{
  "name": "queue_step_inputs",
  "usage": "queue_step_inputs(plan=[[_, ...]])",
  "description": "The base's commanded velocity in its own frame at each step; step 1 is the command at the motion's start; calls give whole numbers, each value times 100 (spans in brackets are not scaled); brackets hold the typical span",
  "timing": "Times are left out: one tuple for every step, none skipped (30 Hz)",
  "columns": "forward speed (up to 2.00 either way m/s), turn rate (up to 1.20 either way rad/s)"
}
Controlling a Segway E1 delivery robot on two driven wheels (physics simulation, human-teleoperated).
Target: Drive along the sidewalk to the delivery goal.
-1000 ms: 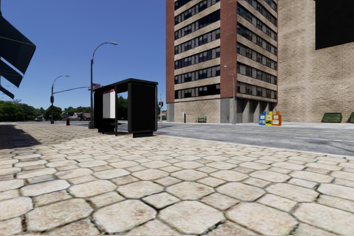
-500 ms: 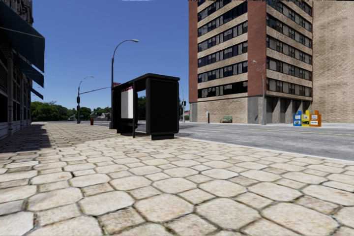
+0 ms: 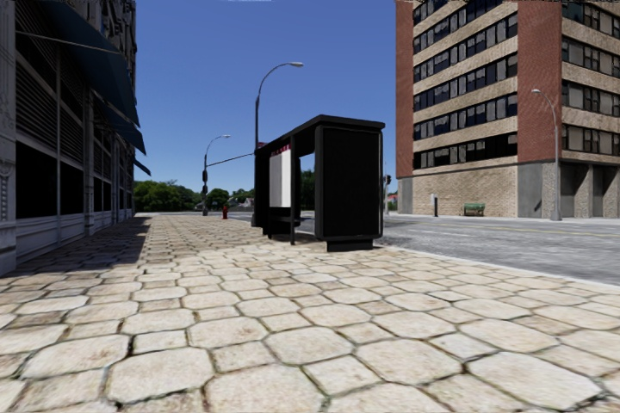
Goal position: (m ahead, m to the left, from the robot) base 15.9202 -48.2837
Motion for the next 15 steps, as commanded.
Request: queue_step_inputs(plan=[[200, 49], [200, 49], [200, 49], [200, 49], [200, 49], [200, 49], [200, 49], [200, 49], [200, 49], [200, 49], [200, 49], [200, 49], [200, 49], [200, 49], [200, 49]])
